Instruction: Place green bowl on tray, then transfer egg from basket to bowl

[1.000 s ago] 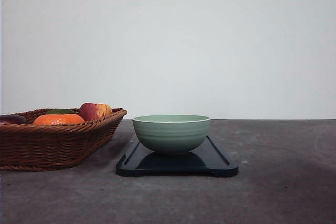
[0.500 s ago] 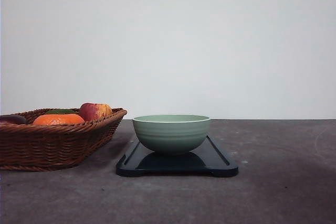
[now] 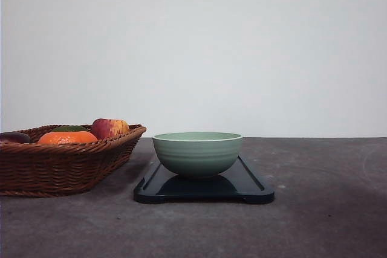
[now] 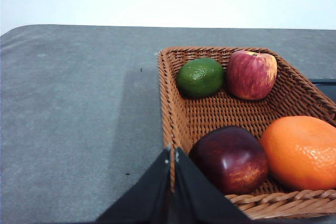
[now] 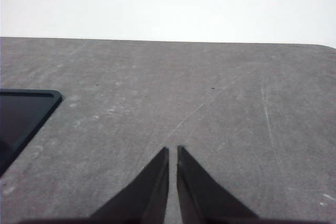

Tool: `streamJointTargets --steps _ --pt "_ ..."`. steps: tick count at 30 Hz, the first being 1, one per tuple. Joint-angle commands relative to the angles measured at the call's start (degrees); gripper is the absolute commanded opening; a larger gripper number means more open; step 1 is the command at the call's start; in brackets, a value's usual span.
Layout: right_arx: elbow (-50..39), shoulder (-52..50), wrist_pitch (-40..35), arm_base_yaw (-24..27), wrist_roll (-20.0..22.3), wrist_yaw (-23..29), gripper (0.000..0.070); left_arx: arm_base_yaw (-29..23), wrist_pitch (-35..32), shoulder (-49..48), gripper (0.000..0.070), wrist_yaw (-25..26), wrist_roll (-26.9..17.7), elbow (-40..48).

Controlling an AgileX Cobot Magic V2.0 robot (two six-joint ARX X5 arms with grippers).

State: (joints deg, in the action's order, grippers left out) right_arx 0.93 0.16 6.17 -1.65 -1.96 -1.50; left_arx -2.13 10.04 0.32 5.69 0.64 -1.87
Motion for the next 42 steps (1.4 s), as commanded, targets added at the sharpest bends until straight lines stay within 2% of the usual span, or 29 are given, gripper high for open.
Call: streamJointTargets --steps 1,42 --pt "-0.2 0.0 -0.6 0.1 -0.7 0.0 0.002 -0.1 0.3 -0.1 0.0 -0.1 -0.2 1.1" --pt "-0.2 0.0 -0.6 0.1 -0.7 0.0 0.002 -0.1 0.3 -0.1 0.0 -0.1 -0.2 1.1"
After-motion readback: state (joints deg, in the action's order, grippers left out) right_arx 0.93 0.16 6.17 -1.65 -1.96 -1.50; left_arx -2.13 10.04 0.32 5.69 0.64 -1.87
